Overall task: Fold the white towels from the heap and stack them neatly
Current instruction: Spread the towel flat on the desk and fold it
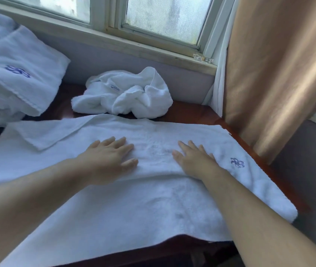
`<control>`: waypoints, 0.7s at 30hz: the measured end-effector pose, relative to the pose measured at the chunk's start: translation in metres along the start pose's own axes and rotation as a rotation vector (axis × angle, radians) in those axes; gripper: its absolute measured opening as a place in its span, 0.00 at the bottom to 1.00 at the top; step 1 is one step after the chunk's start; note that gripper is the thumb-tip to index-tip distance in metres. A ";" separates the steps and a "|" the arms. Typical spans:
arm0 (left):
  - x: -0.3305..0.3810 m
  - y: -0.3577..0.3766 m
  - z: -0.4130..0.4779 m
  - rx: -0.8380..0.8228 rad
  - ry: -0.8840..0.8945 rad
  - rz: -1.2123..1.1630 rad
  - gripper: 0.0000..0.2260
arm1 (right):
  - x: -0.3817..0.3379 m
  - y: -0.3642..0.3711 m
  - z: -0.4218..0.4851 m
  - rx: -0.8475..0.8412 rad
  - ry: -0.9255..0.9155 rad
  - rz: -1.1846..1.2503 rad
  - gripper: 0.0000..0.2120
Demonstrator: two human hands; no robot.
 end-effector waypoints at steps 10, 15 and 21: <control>-0.026 -0.006 0.026 -0.047 0.006 -0.008 0.26 | -0.071 0.015 0.006 -0.036 -0.126 0.092 0.32; -0.029 -0.020 0.055 -0.086 0.015 0.028 0.25 | -0.071 0.014 0.044 -0.048 -0.124 0.073 0.34; -0.039 -0.030 0.081 0.006 0.034 -0.010 0.22 | -0.068 0.012 0.055 0.135 -0.235 0.040 0.42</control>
Point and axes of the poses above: each hand's wrist, its own z-axis towards the middle knuckle, its own y-axis out of the palm, x = y × z, the point moved 9 cm from there along z, towards the middle knuckle, and after that the axes turned 11 degrees about -y, right-handed, at the moved point
